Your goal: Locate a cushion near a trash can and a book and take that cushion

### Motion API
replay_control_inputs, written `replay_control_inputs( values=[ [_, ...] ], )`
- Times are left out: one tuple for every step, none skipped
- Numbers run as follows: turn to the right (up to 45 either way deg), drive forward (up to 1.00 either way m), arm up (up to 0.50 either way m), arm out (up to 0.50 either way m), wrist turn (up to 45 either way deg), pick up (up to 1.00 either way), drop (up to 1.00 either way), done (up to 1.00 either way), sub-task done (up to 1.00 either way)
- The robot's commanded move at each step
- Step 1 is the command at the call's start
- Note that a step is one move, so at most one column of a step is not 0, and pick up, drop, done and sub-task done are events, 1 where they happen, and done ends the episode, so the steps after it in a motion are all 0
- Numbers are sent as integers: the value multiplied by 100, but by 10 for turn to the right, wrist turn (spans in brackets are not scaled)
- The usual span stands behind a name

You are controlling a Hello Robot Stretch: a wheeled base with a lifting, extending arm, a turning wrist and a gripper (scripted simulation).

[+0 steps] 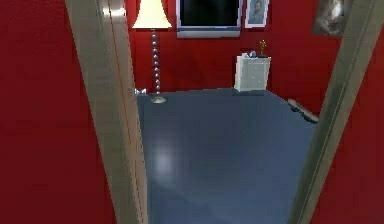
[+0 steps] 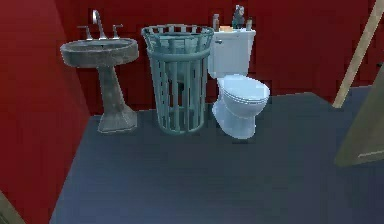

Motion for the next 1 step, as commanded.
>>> replay_control_inputs(
  values=[
    [210, 0, 0, 0, 0, 0, 0, 0, 0]
  ],
)
